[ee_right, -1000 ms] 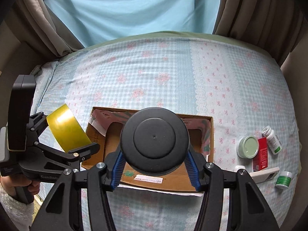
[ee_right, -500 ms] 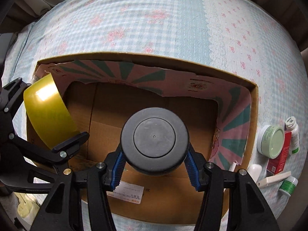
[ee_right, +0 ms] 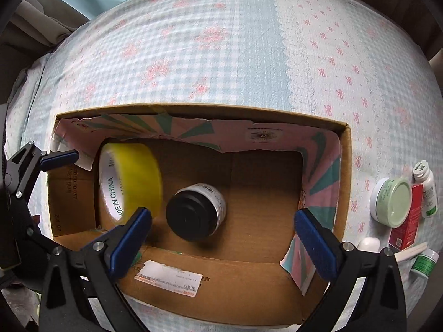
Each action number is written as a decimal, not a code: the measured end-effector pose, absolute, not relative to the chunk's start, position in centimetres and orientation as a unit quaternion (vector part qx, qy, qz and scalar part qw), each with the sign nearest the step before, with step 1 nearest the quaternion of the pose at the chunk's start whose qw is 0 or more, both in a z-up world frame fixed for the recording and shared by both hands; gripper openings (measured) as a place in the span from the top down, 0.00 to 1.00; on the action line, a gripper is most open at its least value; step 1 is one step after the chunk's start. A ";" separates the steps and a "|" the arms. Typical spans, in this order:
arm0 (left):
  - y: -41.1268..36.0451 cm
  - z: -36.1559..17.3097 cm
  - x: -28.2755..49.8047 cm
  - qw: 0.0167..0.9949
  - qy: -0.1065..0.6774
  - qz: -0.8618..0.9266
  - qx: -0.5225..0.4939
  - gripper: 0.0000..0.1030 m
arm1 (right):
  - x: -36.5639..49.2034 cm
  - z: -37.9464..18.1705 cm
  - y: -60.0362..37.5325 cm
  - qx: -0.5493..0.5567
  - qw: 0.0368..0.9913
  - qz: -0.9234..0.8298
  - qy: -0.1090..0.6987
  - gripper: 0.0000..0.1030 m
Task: Organize rigid objects
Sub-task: 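Carry the tape roll and black-lidded jar into the cardboard box and release both, then lift both tools out of the box and move back toward the remaining items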
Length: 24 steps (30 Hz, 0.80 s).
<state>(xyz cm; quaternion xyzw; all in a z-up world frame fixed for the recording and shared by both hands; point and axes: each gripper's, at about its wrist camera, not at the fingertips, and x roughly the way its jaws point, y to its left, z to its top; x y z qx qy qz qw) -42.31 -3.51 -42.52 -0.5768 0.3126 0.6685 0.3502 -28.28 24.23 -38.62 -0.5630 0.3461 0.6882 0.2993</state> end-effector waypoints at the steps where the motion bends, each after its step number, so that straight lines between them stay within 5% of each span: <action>1: -3.5 -42.4 -42.3 0.348 0.315 0.670 -0.576 0.00 | -28.1 -38.5 24.1 -0.563 0.301 0.688 0.345 0.00; 24: -8.2 -27.5 -36.8 0.274 0.240 0.769 -0.526 0.00 | -25.2 -24.0 20.4 -0.488 0.381 0.731 0.288 0.00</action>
